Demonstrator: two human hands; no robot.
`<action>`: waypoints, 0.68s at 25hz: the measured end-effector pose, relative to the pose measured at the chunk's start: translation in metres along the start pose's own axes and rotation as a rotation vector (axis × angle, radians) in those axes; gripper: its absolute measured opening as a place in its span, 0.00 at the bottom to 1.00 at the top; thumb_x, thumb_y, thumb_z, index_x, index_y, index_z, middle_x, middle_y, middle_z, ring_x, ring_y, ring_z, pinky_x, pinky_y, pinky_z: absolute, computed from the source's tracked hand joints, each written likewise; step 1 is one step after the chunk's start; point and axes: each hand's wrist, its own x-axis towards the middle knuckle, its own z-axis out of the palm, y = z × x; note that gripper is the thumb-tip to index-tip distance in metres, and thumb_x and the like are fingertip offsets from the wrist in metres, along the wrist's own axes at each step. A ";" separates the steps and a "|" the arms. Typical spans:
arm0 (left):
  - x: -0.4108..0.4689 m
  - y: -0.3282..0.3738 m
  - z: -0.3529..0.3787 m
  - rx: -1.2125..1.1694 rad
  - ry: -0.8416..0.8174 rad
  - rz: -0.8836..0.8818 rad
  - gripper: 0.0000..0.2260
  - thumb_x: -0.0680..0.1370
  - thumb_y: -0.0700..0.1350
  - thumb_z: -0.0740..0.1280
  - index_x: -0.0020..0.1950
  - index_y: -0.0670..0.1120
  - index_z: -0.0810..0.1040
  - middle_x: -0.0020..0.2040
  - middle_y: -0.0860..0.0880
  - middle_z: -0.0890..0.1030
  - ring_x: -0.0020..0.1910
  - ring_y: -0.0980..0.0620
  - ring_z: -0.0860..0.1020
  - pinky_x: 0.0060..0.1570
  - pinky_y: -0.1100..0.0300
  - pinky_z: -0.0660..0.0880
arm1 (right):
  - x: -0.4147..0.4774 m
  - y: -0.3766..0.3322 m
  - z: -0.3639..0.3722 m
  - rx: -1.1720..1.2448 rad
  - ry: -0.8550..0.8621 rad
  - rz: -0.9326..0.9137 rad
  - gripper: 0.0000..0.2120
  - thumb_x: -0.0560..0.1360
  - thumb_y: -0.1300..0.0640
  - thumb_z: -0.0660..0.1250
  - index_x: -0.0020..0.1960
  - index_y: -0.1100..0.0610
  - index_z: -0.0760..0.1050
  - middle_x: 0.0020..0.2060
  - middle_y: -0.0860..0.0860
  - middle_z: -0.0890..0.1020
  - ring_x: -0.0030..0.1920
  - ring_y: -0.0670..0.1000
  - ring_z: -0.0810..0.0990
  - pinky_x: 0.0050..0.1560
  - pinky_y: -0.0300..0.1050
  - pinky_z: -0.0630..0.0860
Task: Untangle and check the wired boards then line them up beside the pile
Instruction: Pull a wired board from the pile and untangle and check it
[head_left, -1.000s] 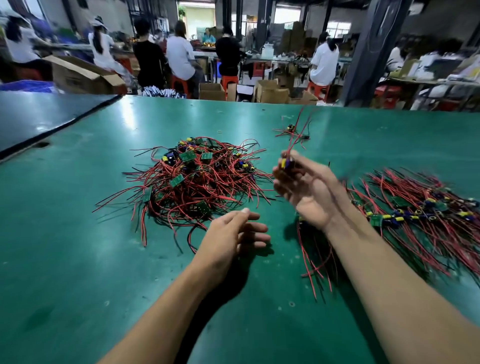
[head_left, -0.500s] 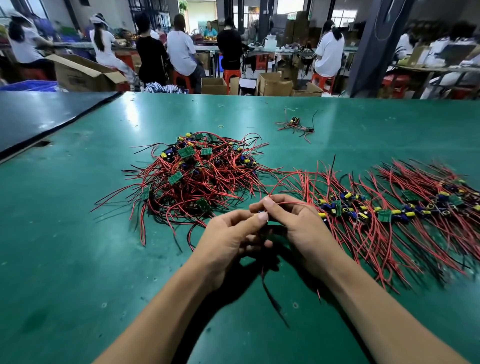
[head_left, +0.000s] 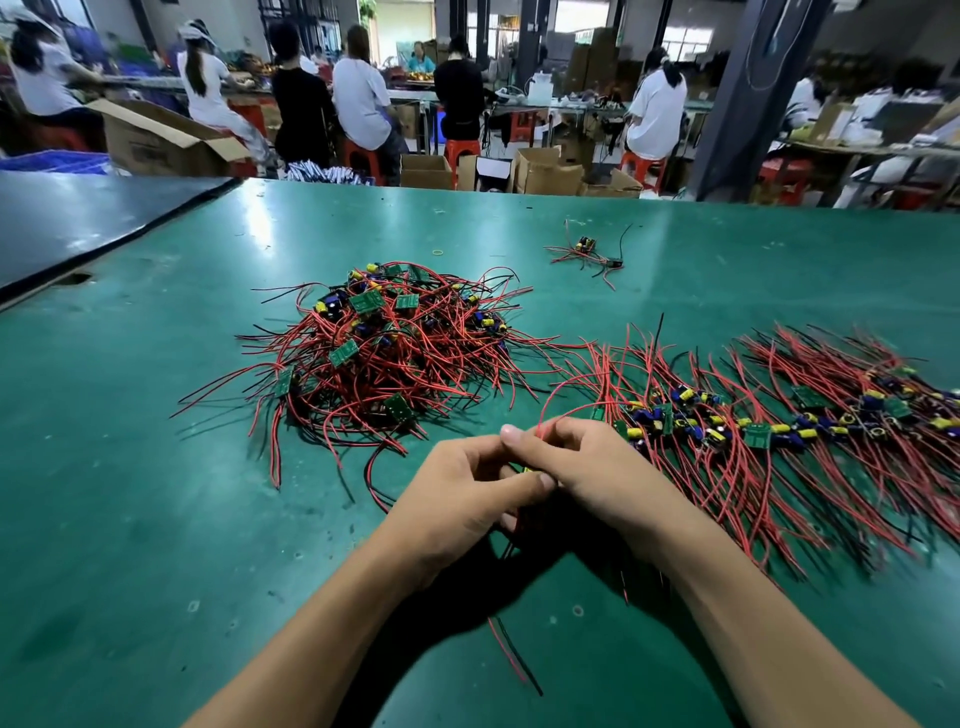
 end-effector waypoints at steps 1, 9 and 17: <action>0.001 -0.001 0.001 0.015 0.023 0.011 0.07 0.70 0.43 0.74 0.47 0.44 0.84 0.34 0.44 0.77 0.36 0.45 0.75 0.38 0.53 0.74 | 0.000 0.001 0.000 -0.024 0.021 0.010 0.23 0.73 0.41 0.74 0.45 0.62 0.80 0.35 0.55 0.84 0.35 0.49 0.79 0.39 0.46 0.76; 0.003 0.002 0.000 -0.075 0.066 -0.071 0.03 0.75 0.35 0.70 0.45 0.40 0.82 0.39 0.42 0.84 0.34 0.49 0.80 0.37 0.56 0.79 | 0.000 -0.003 -0.002 0.061 -0.071 -0.037 0.13 0.83 0.49 0.62 0.51 0.51 0.84 0.41 0.54 0.87 0.39 0.51 0.82 0.40 0.43 0.80; 0.000 0.002 0.004 -0.012 0.059 -0.002 0.09 0.76 0.35 0.65 0.44 0.43 0.85 0.33 0.46 0.81 0.30 0.50 0.77 0.32 0.59 0.74 | 0.001 0.007 0.007 0.054 -0.123 -0.068 0.21 0.79 0.40 0.65 0.50 0.57 0.84 0.42 0.57 0.85 0.39 0.53 0.83 0.43 0.48 0.79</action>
